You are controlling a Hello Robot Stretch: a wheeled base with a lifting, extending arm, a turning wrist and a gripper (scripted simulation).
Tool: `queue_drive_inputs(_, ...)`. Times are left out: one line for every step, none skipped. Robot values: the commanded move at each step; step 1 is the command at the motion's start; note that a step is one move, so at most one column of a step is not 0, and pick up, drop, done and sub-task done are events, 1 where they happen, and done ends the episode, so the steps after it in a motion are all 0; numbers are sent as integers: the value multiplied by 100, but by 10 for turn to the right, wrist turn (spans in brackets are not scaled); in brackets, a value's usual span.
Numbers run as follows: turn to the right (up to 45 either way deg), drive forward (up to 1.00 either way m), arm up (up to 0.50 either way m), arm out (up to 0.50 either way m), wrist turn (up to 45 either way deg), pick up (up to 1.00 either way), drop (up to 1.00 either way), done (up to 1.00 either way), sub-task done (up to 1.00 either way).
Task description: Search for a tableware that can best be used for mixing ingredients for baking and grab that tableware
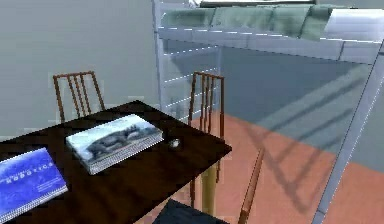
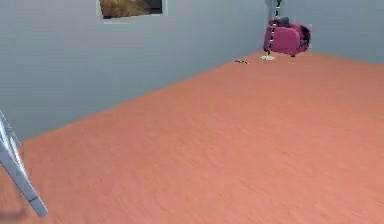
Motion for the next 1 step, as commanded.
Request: queue_drive_inputs(-450, 0, 0, 0, 0, 0, 0, 0, 0)
